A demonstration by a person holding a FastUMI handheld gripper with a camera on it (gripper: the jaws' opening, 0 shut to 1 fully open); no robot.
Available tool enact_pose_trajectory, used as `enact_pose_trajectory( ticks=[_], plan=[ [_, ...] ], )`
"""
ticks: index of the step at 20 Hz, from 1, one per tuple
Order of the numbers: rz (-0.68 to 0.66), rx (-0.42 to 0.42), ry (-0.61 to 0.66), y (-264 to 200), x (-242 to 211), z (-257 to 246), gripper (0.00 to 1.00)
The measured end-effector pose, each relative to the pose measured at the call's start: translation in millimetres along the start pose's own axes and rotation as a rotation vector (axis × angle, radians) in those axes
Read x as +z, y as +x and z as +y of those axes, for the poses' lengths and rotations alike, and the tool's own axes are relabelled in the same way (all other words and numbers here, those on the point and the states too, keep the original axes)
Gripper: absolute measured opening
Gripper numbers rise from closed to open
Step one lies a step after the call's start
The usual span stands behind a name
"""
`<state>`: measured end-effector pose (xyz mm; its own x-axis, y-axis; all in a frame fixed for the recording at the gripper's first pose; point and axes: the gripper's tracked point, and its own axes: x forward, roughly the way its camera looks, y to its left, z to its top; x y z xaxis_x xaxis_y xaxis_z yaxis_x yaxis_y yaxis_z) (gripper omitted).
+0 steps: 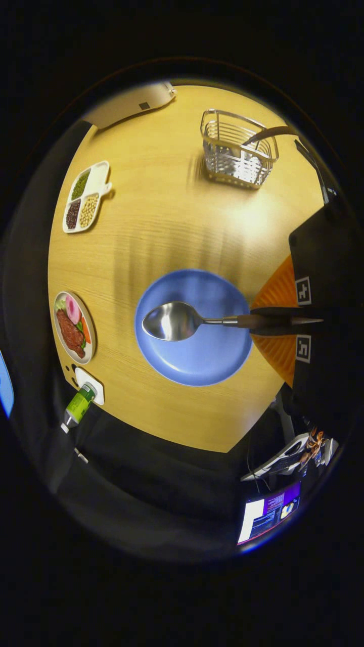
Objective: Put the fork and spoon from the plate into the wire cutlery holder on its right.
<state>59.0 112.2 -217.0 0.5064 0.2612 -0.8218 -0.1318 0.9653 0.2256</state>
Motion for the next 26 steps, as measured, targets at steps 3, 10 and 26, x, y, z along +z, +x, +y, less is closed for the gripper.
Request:
enact_pose_trajectory(
  ticks=[3, 10, 26],
  plan=[
    [-0.007, -0.017, -0.004, -40.3, -9.4, -24.2, 0.07],
    [0.041, -0.075, 0.012, -104.1, -19.7, -91.3, 0.07],
    [0.492, -0.173, -0.161, -137.7, -44.6, -200.5, 0.07]
  ],
)
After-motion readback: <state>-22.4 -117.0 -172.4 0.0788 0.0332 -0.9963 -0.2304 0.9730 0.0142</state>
